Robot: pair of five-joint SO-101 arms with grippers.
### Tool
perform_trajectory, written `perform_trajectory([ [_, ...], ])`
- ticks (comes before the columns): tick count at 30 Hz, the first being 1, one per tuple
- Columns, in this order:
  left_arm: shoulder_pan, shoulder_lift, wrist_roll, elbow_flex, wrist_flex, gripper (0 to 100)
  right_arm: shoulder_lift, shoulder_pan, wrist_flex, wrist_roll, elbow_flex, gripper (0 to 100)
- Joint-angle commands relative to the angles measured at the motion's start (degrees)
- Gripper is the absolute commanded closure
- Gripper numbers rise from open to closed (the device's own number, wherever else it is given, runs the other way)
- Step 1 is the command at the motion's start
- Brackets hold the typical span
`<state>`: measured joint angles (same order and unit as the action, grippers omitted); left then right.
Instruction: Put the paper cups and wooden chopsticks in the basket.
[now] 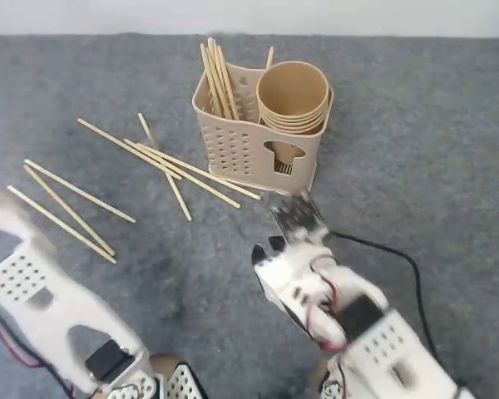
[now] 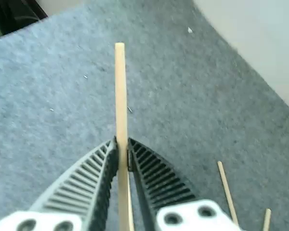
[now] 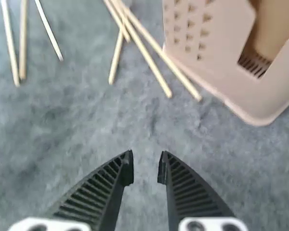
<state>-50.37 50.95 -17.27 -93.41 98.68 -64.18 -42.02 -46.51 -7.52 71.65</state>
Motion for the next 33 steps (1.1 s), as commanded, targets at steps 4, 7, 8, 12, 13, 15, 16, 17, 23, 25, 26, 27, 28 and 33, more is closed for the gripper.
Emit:
perform_trajectory([
  [4, -4.6, -6.2, 4.4, -2.6, 2.2, 99, 30.0, -1.6, 12.5, 0.5, -13.0, 90.0],
  [7, -5.8, -6.3, 4.4, -2.7, 2.2, 99, 39.6, -3.4, 18.9, 0.5, -16.3, 90.0],
  [8, -6.0, -6.3, 4.4, -2.7, 2.2, 99, 42.4, -4.1, 20.8, 0.5, -17.6, 90.0],
  [12, -6.1, -6.4, 5.4, -2.7, 2.2, 99, 51.0, -5.8, 23.3, 0.4, -25.4, 90.0],
  [13, -6.2, -6.9, 5.7, -2.7, 2.2, 99, 53.1, -5.8, 23.2, -0.4, -28.0, 90.0],
  [15, -6.6, -8.5, 6.1, -2.6, 2.2, 99, 56.4, -5.8, 23.1, -3.3, -33.1, 90.0],
  [16, -7.2, -9.5, 6.1, -2.7, 2.2, 99, 58.2, -5.8, 23.0, -4.3, -35.7, 90.0],
  [17, -7.7, -10.7, 6.1, -2.7, 2.2, 99, 60.0, -5.9, 22.2, -4.4, -38.3, 90.0],
  [23, -10.7, -16.1, 8.1, -1.2, 2.2, 99, 72.7, -10.0, 14.2, -4.6, -55.2, 90.0],
  [25, -11.4, -17.3, 8.5, 0.7, 2.2, 99, 77.8, -10.4, 14.2, -4.7, -60.4, 90.1],
  [26, -11.6, -17.9, 8.5, 2.1, 2.2, 99, 80.4, -10.5, 13.9, -4.7, -63.0, 90.1],
  [27, -11.7, -18.6, 8.9, 3.6, 2.2, 99, 83.0, -10.5, 13.7, -4.7, -65.5, 90.2],
  [28, -11.7, -19.4, 9.2, 5.4, 2.2, 99, 85.6, -10.5, 13.7, -4.7, -67.8, 90.3],
  [33, -11.5, -24.2, 11.0, 14.7, 2.2, 99, 94.6, -10.2, 13.6, -4.7, -73.0, 90.4],
])
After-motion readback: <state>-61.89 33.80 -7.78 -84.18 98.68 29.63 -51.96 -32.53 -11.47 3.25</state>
